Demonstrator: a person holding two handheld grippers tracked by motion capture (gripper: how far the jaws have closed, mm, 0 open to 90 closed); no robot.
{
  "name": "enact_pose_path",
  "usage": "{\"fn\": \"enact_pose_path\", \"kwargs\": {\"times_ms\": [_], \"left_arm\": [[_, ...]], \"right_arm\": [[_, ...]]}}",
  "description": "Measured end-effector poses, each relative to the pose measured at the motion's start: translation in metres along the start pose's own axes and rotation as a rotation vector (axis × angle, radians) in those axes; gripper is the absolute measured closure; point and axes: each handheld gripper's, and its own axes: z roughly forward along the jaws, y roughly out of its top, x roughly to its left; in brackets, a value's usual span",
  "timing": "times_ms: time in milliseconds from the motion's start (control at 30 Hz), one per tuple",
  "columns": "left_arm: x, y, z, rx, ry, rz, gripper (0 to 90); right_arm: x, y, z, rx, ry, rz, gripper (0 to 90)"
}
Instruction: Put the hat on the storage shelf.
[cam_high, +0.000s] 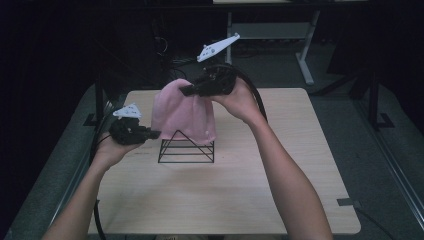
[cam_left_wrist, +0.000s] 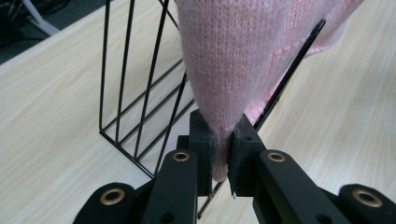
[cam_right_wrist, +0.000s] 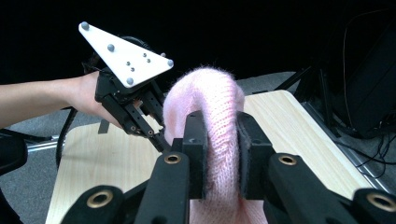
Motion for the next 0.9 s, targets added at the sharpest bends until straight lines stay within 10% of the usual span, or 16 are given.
{"fn": "enact_pose_path", "kwargs": {"times_ms": [900], "left_arm": [[0.004,-0.02,0.022,0.121,0.017,0.019,81.6]], "right_arm": [[0.006,-0.023,0.025,0.061,0.064,0.006,75.2]]}}
